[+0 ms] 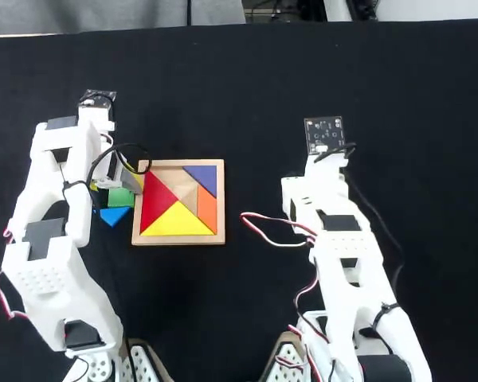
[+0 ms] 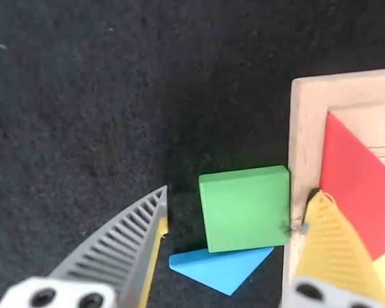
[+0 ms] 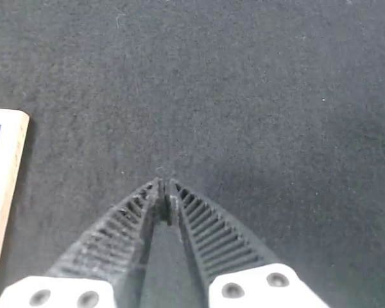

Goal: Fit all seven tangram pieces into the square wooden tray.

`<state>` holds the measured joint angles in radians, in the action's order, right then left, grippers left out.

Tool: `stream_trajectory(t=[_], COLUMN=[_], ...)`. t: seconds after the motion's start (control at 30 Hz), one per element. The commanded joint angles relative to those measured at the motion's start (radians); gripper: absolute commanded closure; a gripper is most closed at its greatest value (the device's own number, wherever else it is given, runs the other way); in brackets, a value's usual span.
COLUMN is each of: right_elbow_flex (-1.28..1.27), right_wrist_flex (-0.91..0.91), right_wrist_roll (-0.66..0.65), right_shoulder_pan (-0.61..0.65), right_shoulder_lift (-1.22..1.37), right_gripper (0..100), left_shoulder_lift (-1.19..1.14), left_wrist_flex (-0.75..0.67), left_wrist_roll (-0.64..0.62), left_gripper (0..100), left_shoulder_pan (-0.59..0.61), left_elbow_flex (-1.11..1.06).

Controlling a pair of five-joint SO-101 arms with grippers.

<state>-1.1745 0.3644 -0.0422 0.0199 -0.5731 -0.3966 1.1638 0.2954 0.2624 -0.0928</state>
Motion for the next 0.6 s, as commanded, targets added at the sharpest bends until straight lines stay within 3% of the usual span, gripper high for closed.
stream_trajectory(t=[0.0,0.57], right_elbow_flex=[0.027,0.027], right_wrist_flex=[-0.023,-0.023], right_wrist_roll=[-0.012,-0.012], right_shoulder_pan=[-0.012,-0.012], right_shoulder_lift=[-0.042,-0.044], right_gripper=[98.7,98.7], left_shoulder_lift=[-0.003,-0.003], left_wrist_flex=[0.002,0.003], left_wrist_roll=[0.012,0.015], left_gripper=[68,68], left_shoulder_pan=[0.015,0.065], left_elbow_flex=[0.025,0.030])
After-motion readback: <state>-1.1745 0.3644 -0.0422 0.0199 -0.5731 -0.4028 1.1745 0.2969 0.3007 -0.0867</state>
